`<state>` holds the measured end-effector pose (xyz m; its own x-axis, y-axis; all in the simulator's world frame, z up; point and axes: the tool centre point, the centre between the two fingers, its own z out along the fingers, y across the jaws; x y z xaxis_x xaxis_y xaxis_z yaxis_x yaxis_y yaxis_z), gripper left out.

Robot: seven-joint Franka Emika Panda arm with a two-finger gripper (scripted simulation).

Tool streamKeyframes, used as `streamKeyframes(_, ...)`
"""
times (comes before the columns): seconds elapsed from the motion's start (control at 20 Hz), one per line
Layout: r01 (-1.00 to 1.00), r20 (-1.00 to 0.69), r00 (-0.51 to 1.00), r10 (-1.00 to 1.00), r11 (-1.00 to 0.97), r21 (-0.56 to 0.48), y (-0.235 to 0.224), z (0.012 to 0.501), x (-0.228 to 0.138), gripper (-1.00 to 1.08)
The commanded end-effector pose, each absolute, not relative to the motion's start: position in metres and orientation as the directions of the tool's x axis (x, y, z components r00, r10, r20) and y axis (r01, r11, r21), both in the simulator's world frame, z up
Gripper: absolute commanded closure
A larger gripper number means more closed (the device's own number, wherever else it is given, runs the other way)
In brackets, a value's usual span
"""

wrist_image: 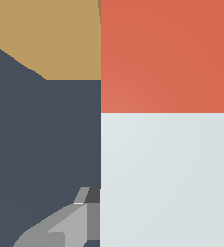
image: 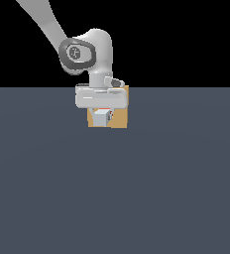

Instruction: Insert the peg into the horizontal hole in a box.

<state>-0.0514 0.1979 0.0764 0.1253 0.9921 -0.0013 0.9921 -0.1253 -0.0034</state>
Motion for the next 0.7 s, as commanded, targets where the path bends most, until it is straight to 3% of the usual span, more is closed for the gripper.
streamKeyframes(0.0,0.992,0.001,0.125,0.992,-0.125,0.002,0.218,0.079,-0.047,1.08)
streamKeyframes(0.3,0.992,0.002,0.125,0.992,-0.125,0.003,0.245,0.080,-0.043,1.08)
streamKeyframes(0.65,0.992,0.002,0.125,0.992,-0.125,0.003,0.245,0.080,-0.042,1.08)
